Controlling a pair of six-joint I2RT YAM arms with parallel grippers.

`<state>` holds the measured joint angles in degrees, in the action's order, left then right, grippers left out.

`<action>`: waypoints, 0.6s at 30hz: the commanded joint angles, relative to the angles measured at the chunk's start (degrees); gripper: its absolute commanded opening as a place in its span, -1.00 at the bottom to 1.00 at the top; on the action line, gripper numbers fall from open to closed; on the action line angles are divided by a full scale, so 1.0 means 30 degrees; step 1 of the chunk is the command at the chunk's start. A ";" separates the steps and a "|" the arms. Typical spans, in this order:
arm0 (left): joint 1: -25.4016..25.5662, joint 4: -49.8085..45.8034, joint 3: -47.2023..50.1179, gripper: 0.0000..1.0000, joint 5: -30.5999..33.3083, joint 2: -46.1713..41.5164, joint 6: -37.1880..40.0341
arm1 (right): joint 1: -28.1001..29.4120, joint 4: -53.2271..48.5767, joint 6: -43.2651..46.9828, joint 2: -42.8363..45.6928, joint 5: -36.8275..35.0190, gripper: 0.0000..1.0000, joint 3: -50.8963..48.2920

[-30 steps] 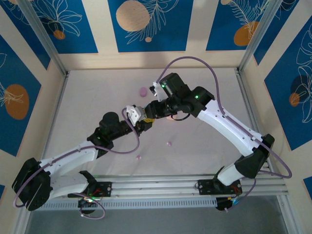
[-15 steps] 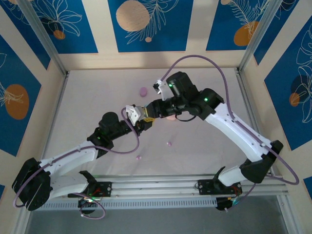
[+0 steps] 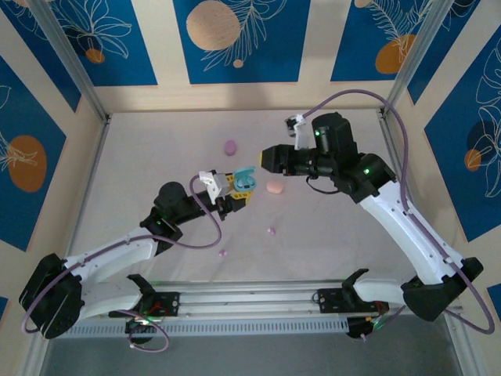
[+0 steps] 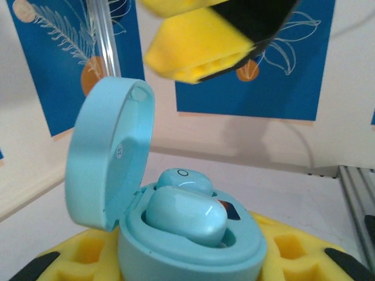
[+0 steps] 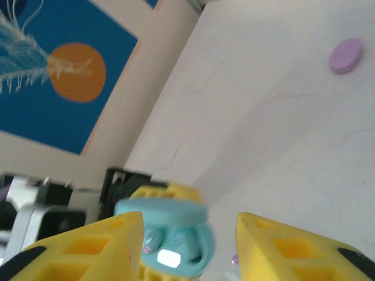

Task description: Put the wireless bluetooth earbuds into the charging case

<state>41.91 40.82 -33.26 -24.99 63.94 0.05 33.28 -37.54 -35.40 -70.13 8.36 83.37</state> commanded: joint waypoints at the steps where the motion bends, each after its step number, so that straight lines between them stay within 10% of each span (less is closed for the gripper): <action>1: 0.0165 0.1364 -0.0351 -0.52 -0.1893 0.0057 -0.1012 | -0.0930 0.1057 -0.1344 -0.0446 0.2608 -0.01 0.0069; 18: 0.0165 0.3379 -0.0887 -0.48 -0.1866 0.0713 -0.2834 | -0.0780 -0.0280 0.0399 -0.2365 0.8987 0.07 0.0168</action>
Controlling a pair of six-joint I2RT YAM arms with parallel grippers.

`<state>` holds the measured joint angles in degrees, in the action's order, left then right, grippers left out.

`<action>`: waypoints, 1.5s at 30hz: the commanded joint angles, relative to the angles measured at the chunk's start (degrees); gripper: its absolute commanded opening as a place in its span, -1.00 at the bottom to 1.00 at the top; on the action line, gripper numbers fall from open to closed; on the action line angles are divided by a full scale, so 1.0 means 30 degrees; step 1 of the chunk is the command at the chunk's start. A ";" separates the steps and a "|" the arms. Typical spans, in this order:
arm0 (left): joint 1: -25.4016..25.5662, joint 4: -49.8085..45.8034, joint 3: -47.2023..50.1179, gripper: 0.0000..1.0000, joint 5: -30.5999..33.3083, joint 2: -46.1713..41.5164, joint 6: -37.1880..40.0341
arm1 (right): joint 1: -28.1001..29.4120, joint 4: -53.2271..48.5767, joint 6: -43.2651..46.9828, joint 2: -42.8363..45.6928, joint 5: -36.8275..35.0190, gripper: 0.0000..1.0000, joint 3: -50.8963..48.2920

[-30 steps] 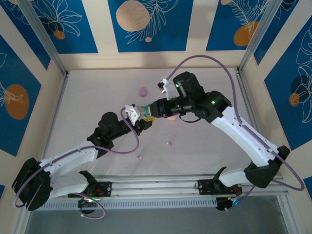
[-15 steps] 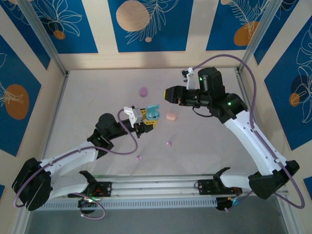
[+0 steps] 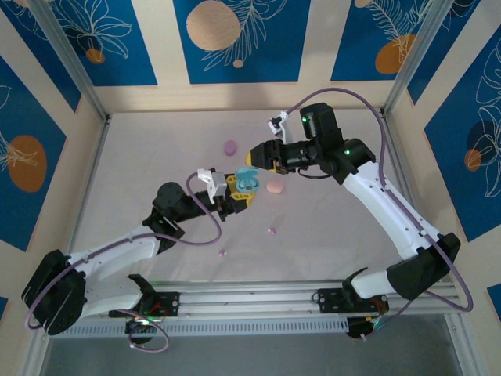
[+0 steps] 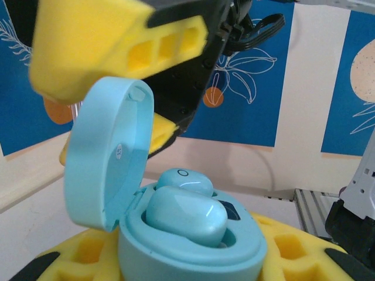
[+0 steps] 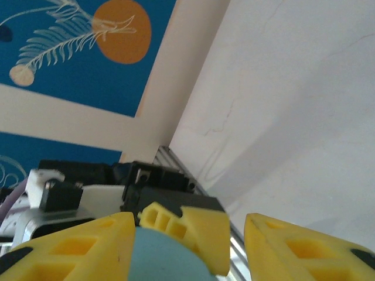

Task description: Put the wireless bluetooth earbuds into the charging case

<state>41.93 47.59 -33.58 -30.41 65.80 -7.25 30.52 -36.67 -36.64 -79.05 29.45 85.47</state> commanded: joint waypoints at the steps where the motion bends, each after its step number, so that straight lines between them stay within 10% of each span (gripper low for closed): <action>1: 0.0158 0.1156 -0.0837 -0.48 -0.0083 0.0152 -0.0432 | 0.0138 -0.0676 0.0875 0.0721 0.2159 0.07 -0.0825; 24: 0.0171 0.1054 -0.1477 -0.42 -0.0175 0.0288 -0.1469 | -0.1062 0.7476 -0.4577 0.1397 1.0377 -0.02 -0.6379; 28: 0.0187 0.0923 -0.1482 -0.41 -0.0189 0.0265 -0.1508 | -0.1063 0.7885 -0.4770 0.1443 1.0532 -0.33 -0.6459; 38: 0.0172 0.0661 -0.1667 -0.36 -0.0648 0.0306 -0.1736 | -0.0772 0.9208 -0.5781 0.1007 1.0433 -0.14 -0.6458; 45: 0.0175 -0.0580 -0.1672 -0.22 0.0081 0.0077 -0.1214 | -0.1123 0.9241 -0.5956 0.1185 0.9728 -0.47 -0.6634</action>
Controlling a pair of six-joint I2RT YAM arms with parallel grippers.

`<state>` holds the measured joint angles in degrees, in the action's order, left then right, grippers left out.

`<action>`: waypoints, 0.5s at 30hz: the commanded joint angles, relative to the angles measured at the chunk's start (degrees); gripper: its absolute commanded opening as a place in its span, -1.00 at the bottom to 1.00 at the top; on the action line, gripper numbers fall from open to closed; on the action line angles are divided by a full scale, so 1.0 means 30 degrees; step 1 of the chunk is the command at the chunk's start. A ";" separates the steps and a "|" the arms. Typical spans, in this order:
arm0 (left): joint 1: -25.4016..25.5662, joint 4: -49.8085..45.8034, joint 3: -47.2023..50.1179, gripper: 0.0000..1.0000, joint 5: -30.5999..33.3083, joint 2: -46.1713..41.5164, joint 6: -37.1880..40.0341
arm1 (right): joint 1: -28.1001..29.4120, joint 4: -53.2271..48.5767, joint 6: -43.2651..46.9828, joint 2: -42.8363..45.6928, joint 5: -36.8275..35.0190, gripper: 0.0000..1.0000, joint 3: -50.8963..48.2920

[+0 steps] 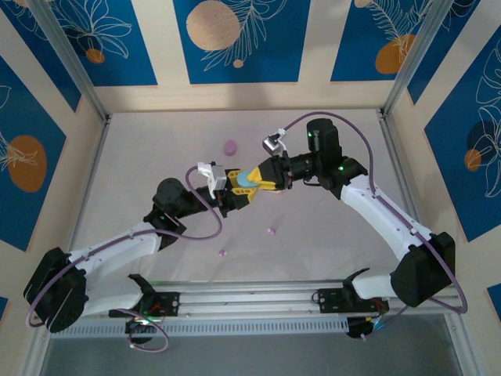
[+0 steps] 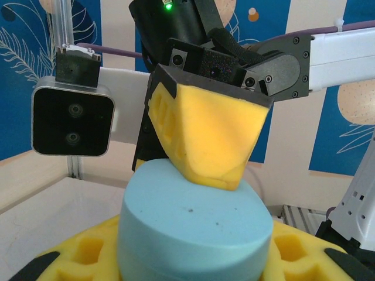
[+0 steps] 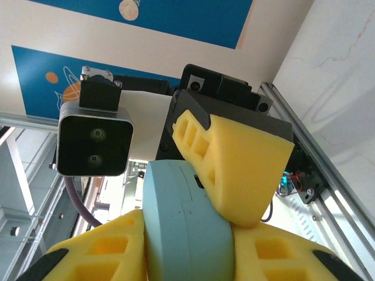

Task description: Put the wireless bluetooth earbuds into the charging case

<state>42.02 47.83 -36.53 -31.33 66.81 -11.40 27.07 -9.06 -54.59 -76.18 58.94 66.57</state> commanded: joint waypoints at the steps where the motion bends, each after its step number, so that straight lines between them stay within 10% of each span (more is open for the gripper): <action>1: 0.0141 -0.0926 -0.0629 -0.20 0.0619 -0.0316 0.0327 | -0.0077 -0.0053 0.0043 0.0298 -0.0303 -0.50 -0.0375; 15: 0.0160 -0.5700 0.0045 0.36 0.4336 -0.1849 0.2711 | -0.3013 0.0566 -0.0538 0.0929 -0.3165 -0.57 -0.3145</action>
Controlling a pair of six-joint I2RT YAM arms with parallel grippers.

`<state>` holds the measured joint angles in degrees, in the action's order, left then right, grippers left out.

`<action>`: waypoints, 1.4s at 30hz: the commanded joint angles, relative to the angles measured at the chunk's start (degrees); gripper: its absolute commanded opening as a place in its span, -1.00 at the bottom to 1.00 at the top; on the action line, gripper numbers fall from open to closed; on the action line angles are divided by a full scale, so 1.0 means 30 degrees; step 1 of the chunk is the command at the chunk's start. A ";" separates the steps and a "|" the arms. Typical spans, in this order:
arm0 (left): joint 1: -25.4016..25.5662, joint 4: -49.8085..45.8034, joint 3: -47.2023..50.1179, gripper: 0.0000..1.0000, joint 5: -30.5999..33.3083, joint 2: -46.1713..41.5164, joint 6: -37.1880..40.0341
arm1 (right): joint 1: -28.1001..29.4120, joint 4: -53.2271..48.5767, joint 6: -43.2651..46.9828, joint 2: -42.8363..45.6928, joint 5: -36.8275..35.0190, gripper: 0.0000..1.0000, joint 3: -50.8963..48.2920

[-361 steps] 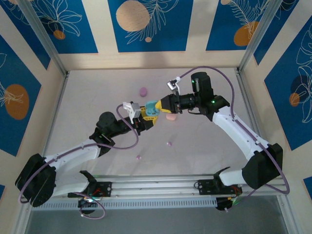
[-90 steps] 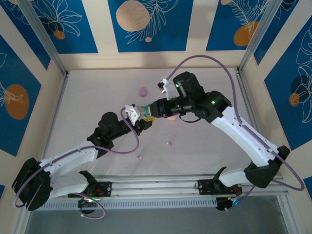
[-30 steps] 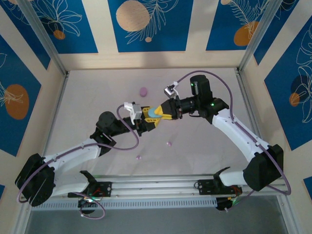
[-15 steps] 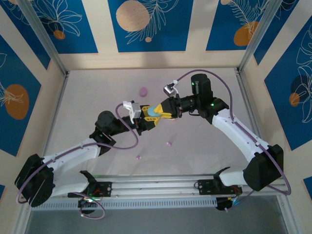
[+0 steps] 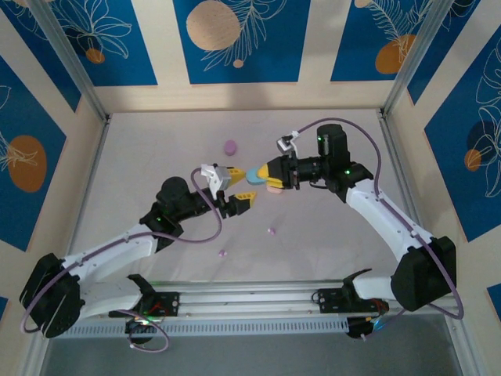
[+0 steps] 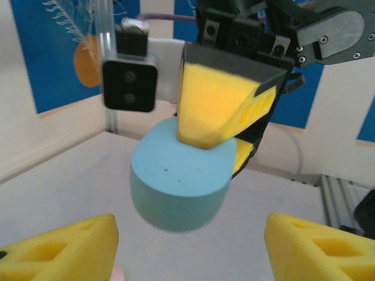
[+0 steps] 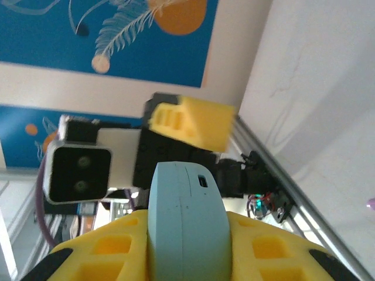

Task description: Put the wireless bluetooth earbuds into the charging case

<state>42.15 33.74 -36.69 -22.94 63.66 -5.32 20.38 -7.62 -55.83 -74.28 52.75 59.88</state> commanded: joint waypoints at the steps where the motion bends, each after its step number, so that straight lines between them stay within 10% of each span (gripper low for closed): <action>1: 0.0100 -0.1224 0.0161 0.38 0.2011 -0.1004 0.0675 | -0.1107 -0.0195 0.0212 0.0267 -0.1640 -0.56 -0.1315; 14: 0.0093 -0.5532 -0.0316 0.42 0.5503 -0.3241 -0.0393 | -0.5853 -0.0288 0.2836 -0.5068 -0.6010 -0.56 -0.5385; 31: 0.0088 -0.5452 -0.0086 0.44 0.5975 -0.3519 -0.0128 | -0.5096 -0.1563 0.4435 -0.9759 -0.7701 -0.37 -0.2704; 42: 0.0076 -0.5404 -0.0325 0.45 0.5945 -0.3121 -0.0101 | -0.4991 -0.5248 0.5886 -0.7416 -1.1192 0.17 -0.2405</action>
<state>42.15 17.45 -36.32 -5.82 54.17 -5.63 5.30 -17.41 -40.21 -99.74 24.01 51.75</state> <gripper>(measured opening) 0.722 0.572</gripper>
